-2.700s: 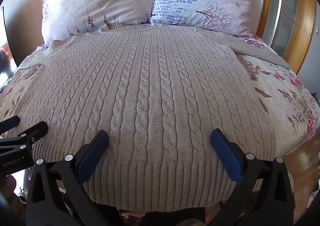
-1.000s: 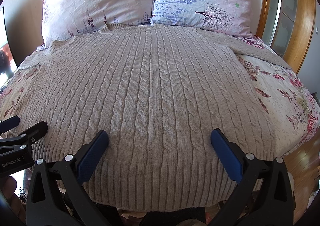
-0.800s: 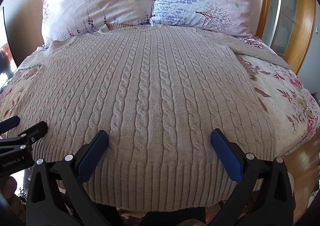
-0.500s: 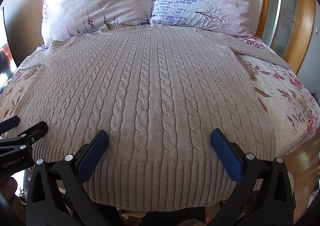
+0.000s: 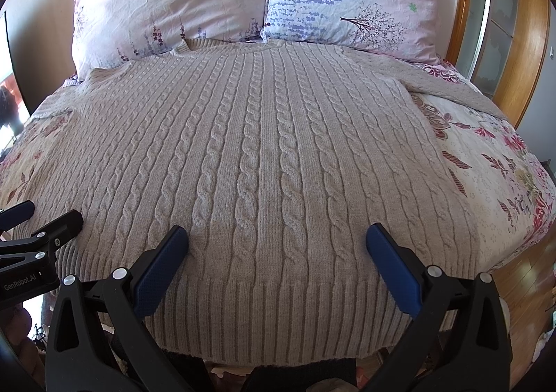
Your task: Fold small clothes
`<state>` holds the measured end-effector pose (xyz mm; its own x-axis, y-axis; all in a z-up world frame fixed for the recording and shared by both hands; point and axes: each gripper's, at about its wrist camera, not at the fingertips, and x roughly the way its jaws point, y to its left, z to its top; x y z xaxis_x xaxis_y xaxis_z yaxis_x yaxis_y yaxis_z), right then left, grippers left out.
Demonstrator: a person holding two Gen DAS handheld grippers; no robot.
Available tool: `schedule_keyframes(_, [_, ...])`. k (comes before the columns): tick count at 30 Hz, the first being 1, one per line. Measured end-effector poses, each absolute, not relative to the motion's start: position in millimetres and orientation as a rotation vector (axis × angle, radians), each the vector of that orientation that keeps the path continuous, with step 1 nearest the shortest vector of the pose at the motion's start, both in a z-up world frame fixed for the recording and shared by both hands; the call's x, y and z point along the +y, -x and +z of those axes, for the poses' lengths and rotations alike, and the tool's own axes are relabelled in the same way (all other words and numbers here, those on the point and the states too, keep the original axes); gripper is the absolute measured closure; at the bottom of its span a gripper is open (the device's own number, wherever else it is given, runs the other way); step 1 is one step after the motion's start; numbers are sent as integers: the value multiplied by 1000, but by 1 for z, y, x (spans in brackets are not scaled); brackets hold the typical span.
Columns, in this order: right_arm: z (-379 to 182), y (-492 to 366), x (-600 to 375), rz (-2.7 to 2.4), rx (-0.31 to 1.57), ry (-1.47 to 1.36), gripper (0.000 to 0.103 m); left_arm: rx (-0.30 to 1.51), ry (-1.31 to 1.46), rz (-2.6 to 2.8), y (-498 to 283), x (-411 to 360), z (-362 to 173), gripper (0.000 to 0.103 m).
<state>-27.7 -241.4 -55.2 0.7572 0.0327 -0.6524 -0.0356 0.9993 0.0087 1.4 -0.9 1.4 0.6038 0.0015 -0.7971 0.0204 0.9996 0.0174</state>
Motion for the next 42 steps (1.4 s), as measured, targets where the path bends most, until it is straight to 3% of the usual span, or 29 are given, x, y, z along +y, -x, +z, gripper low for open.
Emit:
schedule_keyframes(17, [-50, 19, -254, 243, 769, 87, 1, 950, -59, -67, -14, 1, 5, 2])
schedule_keyframes(27, [6, -52, -382, 167, 681, -374, 1, 822, 29, -141, -69, 19, 42, 2])
schedule_keyframes(34, [-10, -125, -510, -105, 715, -738, 34, 752, -28, -142, -116, 19, 63, 2])
schedule_keyframes(42, [-36, -155, -577, -230, 686, -982, 50, 752, -14, -146, -158, 25, 71, 2])
